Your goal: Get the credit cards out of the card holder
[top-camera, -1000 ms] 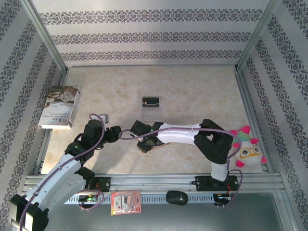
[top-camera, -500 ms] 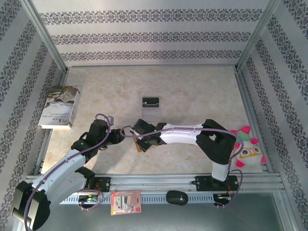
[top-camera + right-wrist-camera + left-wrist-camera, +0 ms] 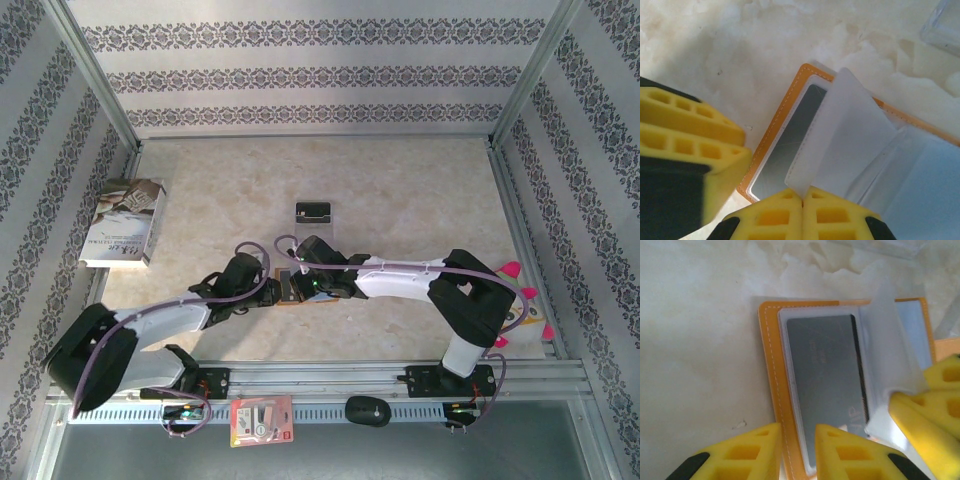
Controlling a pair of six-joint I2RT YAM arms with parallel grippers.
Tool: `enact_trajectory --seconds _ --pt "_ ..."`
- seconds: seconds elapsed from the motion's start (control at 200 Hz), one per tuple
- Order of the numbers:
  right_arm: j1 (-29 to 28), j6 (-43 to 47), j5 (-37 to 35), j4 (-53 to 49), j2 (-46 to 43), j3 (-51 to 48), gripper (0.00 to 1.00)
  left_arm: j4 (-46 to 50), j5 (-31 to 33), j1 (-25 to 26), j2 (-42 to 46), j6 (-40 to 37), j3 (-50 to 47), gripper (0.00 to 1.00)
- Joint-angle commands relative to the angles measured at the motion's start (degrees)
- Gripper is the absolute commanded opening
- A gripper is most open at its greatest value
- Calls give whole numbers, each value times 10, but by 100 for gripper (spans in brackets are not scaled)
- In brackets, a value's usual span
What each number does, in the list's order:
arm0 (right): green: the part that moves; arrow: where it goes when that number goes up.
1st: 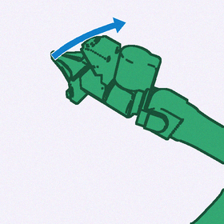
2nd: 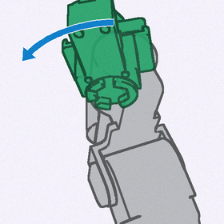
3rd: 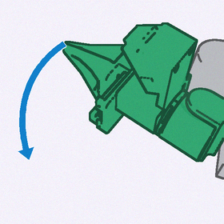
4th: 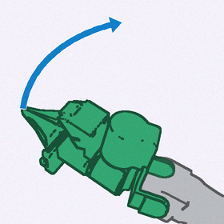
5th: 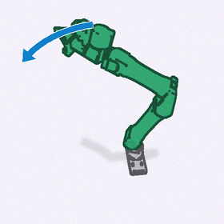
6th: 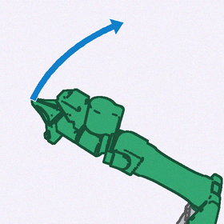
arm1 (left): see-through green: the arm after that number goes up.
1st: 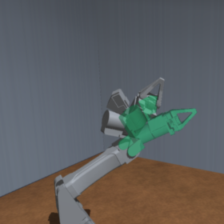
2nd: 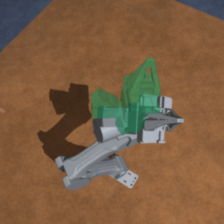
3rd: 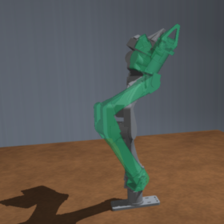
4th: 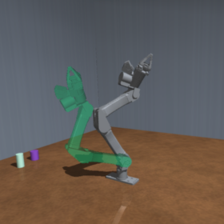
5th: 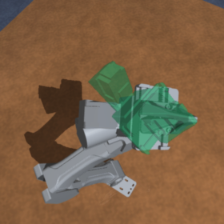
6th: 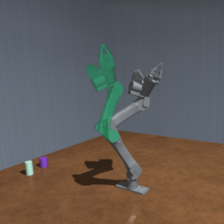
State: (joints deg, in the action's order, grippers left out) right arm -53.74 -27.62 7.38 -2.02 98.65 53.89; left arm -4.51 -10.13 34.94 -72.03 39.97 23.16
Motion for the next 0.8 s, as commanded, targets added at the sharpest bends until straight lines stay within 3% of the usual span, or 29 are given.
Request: enact_trajectory --seconds 0.0,0.2,0.35,0.794 --pt "6 -24 24 27 -9 -10 0 -68 15 8 -38 5 22 22" --pt "9 -27 31 27 -7 -13 0 -49 26 20 -65 -2 44 19" --pt "12 -33 36 29 -3 -15 0 29 49 26 -67 -23 69 19" --pt "19 -38 14 2 -17 -21 0 92 7 33 -118 -43 58 22"
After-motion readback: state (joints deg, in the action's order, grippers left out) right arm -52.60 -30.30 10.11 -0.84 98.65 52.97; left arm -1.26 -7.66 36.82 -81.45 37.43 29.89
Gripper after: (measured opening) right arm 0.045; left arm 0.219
